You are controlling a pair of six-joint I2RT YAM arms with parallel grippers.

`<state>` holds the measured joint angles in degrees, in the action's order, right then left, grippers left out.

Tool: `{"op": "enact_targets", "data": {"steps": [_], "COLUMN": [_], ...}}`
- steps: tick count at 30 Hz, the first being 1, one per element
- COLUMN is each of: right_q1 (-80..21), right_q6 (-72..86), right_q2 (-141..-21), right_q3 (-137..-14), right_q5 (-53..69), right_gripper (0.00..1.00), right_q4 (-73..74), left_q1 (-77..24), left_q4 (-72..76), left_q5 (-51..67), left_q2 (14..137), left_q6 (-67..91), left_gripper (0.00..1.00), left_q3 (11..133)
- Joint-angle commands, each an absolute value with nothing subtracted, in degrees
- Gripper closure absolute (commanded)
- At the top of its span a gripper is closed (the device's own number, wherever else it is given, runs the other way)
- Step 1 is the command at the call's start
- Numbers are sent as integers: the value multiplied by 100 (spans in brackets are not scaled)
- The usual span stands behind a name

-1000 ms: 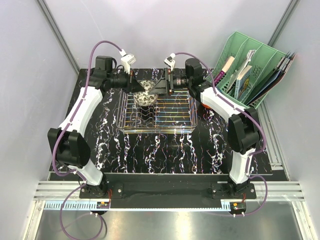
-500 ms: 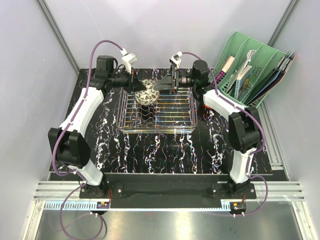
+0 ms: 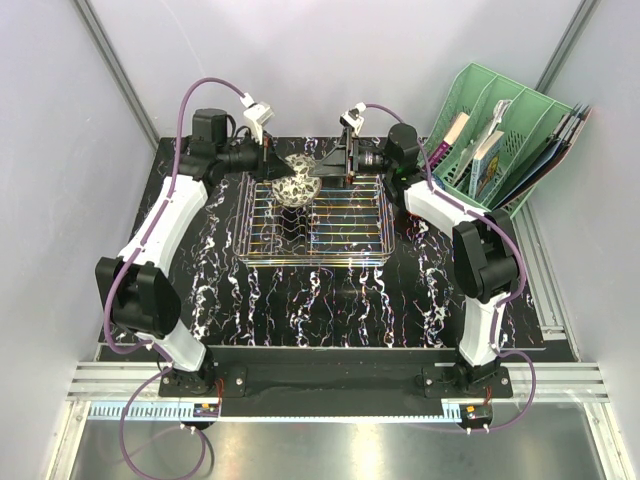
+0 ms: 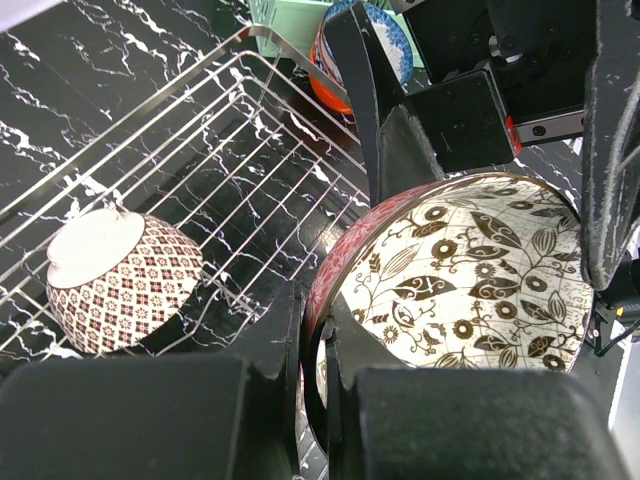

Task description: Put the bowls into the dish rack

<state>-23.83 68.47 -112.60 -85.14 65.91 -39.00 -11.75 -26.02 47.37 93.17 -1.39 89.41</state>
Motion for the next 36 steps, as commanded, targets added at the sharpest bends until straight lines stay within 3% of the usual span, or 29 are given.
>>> {"op": "enact_targets", "data": {"steps": [1,6,8,9,11,13,14,17,19,22,23,25,26,29,36], "right_q1": [-2391,-2391,-2391,-2391,-2399,-2400,-2399,-2399,-2408,-2399,-2399,-2399,-2399,-2399,-2399], "right_q6": [7031,7040,7040,7040,7049,7040,7040,7040,7040,6909,6830,6541,6400,5715,2837], "right_q2": [-11268,-11259,-11250,-11250,-11241,-11241,-11224,-11215,-11215,-11189,-11162,-11127,-11092,-10996,-10679], "right_q3": [-8499,-8464,-8455,-8446,-8403,-8385,-8385,-8394,-8402,-8394,-8385,-8385,-8393,-8472,-9428], "right_q5": [6715,6697,6697,6697,6653,6627,6627,6618,6627,6618,6609,6566,6548,6416,5496], "right_gripper": [13,17,24,29,51,66,81,100,100,100,100,100,100,100,100], "right_q4": [-4412,-4474,-4465,-4474,-4509,-4500,-4483,-4474,-4465,-4299,-4193,-3835,-3649,-2806,356], "left_q1": [-1239,-1257,-1274,-1266,-1274,-1283,-1283,-1283,-1283,-1292,-1292,-1274,-1248,-1020,400], "left_q4": [-2092,-2057,-2065,-2048,-2048,-2048,-2057,-2048,-2057,-2065,-2100,-2179,-2197,-2232,-2241], "left_q5": [4869,4834,4825,4816,4816,4816,4799,4773,4781,4764,4738,4580,4518,4474,4492], "left_q2": [9070,9070,9097,9105,9097,9105,9105,9097,9105,9097,9088,9053,9044,8965,8614], "left_q6": [-18,-18,-18,-18,-18,-18,-18,-18,-18,-18,-52,-131,-158,-115,-61], "left_gripper": [100,100,100,100,100,100,100,100,99,70,51,32,10,1,1], "left_q3": [8965,8912,8921,8930,8921,8921,8921,8921,8921,8895,8895,8886,8868,8685,8034]}}
